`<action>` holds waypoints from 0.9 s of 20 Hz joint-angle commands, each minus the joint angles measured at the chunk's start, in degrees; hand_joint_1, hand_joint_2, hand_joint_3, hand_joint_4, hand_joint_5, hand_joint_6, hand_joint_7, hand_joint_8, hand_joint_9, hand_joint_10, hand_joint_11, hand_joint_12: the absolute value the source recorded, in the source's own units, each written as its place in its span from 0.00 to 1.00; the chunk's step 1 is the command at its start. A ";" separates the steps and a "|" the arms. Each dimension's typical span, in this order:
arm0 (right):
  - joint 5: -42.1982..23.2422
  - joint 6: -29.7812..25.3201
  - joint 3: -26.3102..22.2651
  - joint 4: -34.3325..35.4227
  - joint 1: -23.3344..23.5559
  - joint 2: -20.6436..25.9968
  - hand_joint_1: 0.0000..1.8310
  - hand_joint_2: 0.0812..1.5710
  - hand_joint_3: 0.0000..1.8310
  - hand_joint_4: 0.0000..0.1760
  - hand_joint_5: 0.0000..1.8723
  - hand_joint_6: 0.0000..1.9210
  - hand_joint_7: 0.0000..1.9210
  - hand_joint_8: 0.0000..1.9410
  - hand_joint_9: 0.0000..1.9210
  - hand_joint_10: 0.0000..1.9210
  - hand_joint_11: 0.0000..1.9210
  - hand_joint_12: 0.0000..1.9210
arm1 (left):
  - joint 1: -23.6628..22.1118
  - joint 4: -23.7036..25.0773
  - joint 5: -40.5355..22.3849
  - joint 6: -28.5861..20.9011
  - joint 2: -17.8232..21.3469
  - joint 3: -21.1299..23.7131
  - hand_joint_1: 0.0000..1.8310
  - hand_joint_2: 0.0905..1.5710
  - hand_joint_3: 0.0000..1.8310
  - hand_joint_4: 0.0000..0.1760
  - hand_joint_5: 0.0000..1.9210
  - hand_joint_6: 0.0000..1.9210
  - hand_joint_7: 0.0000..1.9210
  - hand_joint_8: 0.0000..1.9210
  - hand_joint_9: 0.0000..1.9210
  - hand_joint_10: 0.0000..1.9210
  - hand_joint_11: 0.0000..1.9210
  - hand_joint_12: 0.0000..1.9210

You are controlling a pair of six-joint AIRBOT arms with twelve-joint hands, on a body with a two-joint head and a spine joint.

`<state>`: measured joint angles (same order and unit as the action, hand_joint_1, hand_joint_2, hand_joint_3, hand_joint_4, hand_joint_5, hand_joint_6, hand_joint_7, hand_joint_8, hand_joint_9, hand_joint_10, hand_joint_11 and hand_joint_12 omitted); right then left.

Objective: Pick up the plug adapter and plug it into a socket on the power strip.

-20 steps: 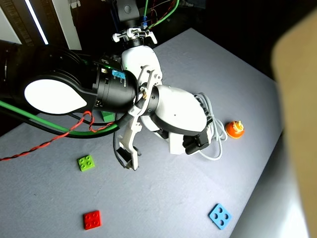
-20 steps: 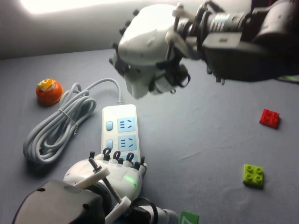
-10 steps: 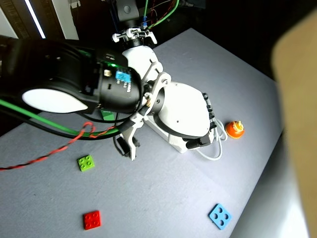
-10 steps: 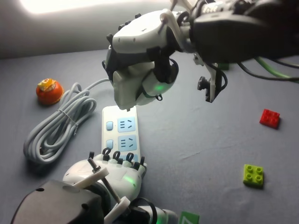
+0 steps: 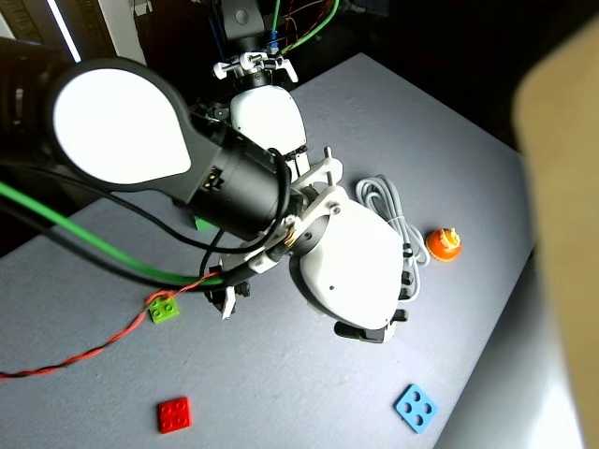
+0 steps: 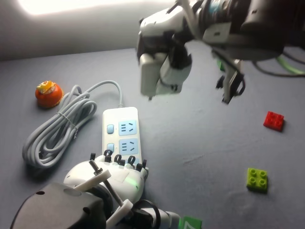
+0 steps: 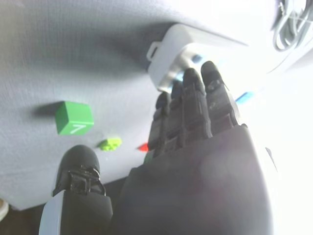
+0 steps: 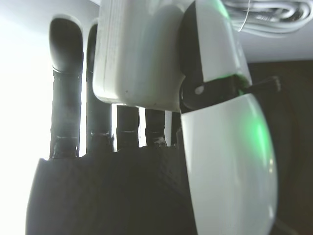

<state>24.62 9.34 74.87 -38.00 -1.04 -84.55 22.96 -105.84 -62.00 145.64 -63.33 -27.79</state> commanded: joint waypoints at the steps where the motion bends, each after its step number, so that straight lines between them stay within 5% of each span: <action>1: -4.42 -2.27 -0.64 -2.74 0.64 -0.25 0.74 0.72 0.00 0.00 0.46 0.48 0.49 0.58 0.43 0.75 0.36 0.79 | 0.00 1.86 -0.62 0.09 0.30 0.23 0.00 0.74 0.00 0.00 0.06 0.00 0.06 0.00 0.06 0.00 0.00 0.15; 4: 0.26 -12.51 -1.32 -16.85 -0.11 -2.44 0.75 0.71 0.00 0.00 0.46 0.47 0.51 0.55 0.44 0.74 0.36 0.81 | 0.22 1.86 -0.62 0.08 0.45 0.41 0.00 0.74 0.00 0.00 0.08 0.00 0.08 0.00 0.07 0.00 0.00 0.19; 6: 3.29 -17.46 -1.31 -23.54 -0.50 -4.37 0.68 0.72 0.00 0.00 0.44 0.53 0.50 0.63 0.42 0.63 0.35 0.84 | 0.36 1.86 -0.62 0.05 0.46 0.42 0.00 0.75 0.00 0.00 0.08 0.00 0.08 0.00 0.07 0.00 0.00 0.20; 8: 5.48 -18.01 -1.30 -24.77 -0.58 -5.91 0.67 0.75 0.00 0.00 0.37 0.61 0.49 0.66 0.42 0.62 0.35 0.83 | 0.51 1.86 -0.61 0.05 0.46 0.43 0.00 0.75 0.00 0.00 0.07 0.00 0.07 0.00 0.06 0.00 0.00 0.18; 11: 7.67 -17.24 -0.60 -24.76 -0.92 -8.83 0.68 0.72 0.00 0.00 0.47 0.50 0.49 0.65 0.40 0.63 0.33 0.85 | 0.50 1.86 -0.61 0.04 0.46 0.29 0.00 0.75 0.00 0.00 0.07 0.00 0.08 0.00 0.06 0.00 0.00 0.15; 18: 8.54 -17.06 0.24 -27.20 -2.73 -10.72 0.67 0.74 0.00 0.00 0.45 0.54 0.47 0.68 0.40 0.64 0.34 0.84 | 0.24 1.85 -0.43 0.04 0.47 -0.13 0.00 0.75 0.00 0.00 0.08 0.00 0.07 0.00 0.07 0.00 0.00 0.18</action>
<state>34.89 -7.64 75.07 -61.49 -4.51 -95.44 23.27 -105.67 -61.76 145.62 -63.29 -27.86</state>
